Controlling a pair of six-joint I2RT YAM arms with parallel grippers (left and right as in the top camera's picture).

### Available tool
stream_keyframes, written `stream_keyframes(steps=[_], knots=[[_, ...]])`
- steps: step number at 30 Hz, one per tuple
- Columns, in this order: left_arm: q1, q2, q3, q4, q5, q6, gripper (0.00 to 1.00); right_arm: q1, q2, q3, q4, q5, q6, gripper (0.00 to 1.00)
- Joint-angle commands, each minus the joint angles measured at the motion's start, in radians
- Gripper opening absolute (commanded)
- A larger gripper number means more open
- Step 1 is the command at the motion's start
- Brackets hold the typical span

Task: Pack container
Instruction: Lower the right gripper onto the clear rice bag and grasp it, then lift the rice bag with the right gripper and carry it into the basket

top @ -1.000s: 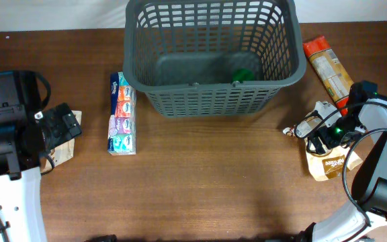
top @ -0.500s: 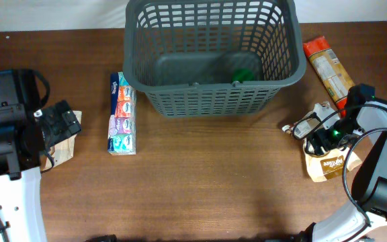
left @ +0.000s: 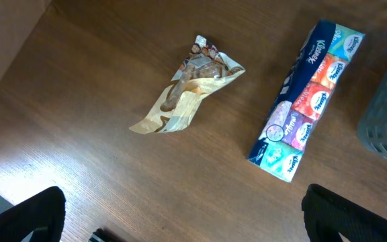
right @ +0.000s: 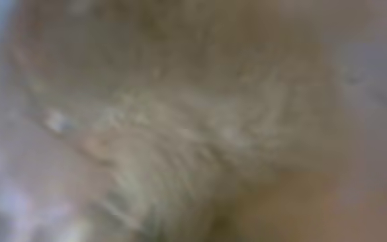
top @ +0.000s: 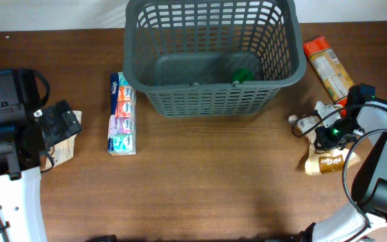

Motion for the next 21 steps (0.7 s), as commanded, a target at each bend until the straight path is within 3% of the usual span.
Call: stream_keyframes(steps=[1,12,21], knots=[[0.005,0.003,0.011,0.005,0.003,-0.002,1.00,0.003,0.038,-0.023,0.023,0.022,0.008,0.04],[0.005,0.003,0.011,0.005,0.003,-0.002,1.00,0.003,0.037,0.074,0.044,0.022,0.152,0.04],[0.005,0.003,0.011,0.005,0.003,-0.002,1.00,0.003,0.036,0.441,-0.101,0.014,0.389,0.04]])
